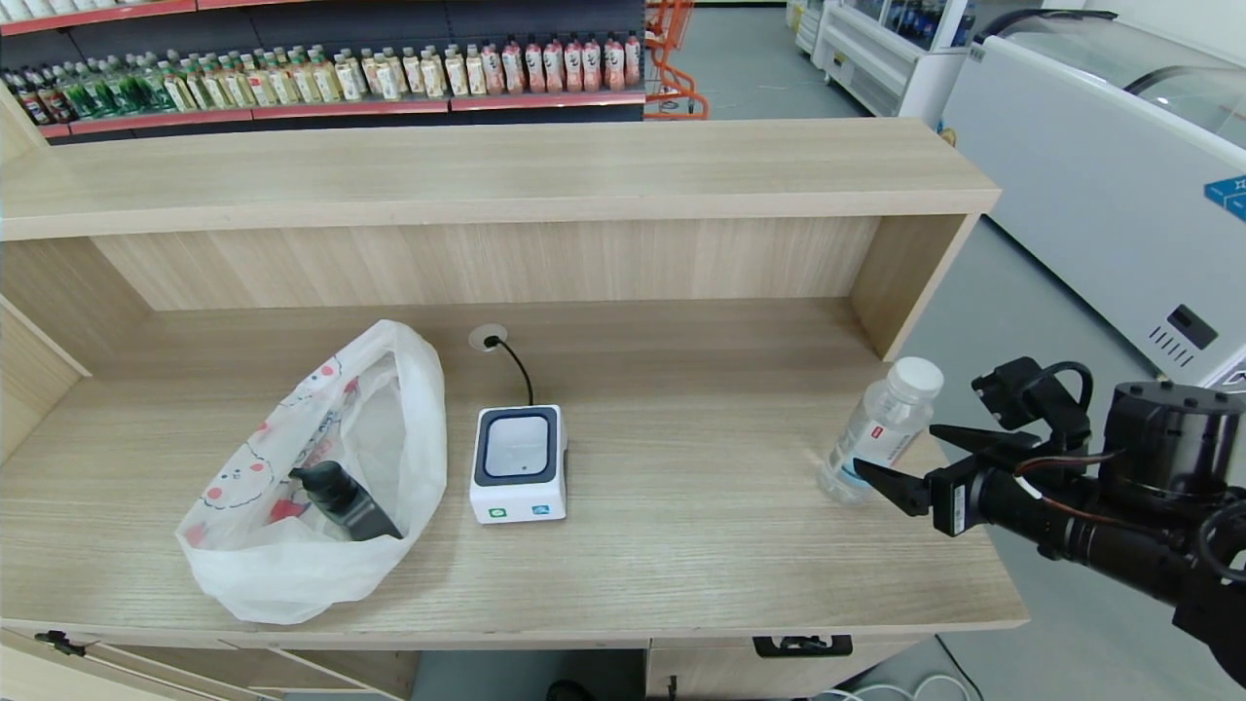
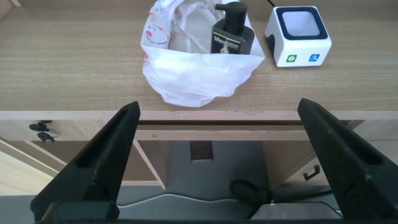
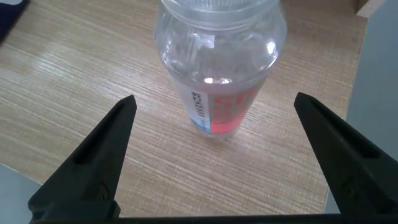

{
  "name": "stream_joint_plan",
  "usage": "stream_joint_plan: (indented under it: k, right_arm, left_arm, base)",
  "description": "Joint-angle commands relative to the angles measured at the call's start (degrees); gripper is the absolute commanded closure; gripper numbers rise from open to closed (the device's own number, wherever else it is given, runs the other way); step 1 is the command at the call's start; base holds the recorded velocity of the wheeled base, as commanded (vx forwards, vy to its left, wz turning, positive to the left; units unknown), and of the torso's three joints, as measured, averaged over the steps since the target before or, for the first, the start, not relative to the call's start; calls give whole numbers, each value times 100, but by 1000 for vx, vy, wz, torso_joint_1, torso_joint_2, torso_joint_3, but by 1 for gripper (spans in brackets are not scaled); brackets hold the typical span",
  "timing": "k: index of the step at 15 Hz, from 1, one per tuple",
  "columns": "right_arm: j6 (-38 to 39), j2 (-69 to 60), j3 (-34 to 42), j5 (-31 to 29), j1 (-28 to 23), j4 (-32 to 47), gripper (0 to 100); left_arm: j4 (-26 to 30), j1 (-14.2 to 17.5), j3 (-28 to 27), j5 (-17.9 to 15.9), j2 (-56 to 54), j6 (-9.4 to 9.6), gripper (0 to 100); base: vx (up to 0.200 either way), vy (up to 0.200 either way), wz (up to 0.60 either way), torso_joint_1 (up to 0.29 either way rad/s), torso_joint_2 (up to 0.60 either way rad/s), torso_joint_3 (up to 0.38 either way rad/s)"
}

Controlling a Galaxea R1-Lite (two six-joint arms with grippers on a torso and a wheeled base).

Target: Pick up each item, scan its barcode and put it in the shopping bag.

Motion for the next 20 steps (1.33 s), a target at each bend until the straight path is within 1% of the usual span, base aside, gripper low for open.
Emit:
stream_joint_plan:
  k: [1, 5, 9, 11, 12, 14, 20]
  right_arm:
    - [-21, 270, -43, 50, 3, -145, 0]
    - [-126, 587, -69, 234, 3, -558, 0]
    - [-232, 929, -280, 683, 12, -910, 0]
    - [-346, 1088, -298, 797, 12, -1121, 0]
    - [-548, 1202, -324, 814, 12, -1226, 0]
    - [-636, 1298, -412, 814, 12, -1244, 0]
    - [-715, 1624, -790, 1157, 21, -1244, 0]
  left_arm:
    - [-2, 1, 0, 0, 1, -2, 0]
    - [-2, 1, 0, 0, 1, -2, 0]
    - [-2, 1, 0, 0, 1, -2, 0]
    - [-2, 1, 0, 0, 1, -2, 0]
    - [-2, 1, 0, 0, 1, -2, 0]
    - [-2, 1, 0, 0, 1, -2, 0]
    - [-2, 1, 0, 0, 1, -2, 0]
  base:
    - [0, 0, 0, 0, 0, 0]
    - [0, 0, 0, 0, 0, 0]
    - [0, 0, 0, 0, 0, 0]
    - [0, 0, 0, 0, 0, 0]
    - [0, 0, 0, 0, 0, 0]
    - [0, 0, 0, 0, 0, 0]
    - [0, 0, 0, 0, 0, 0]
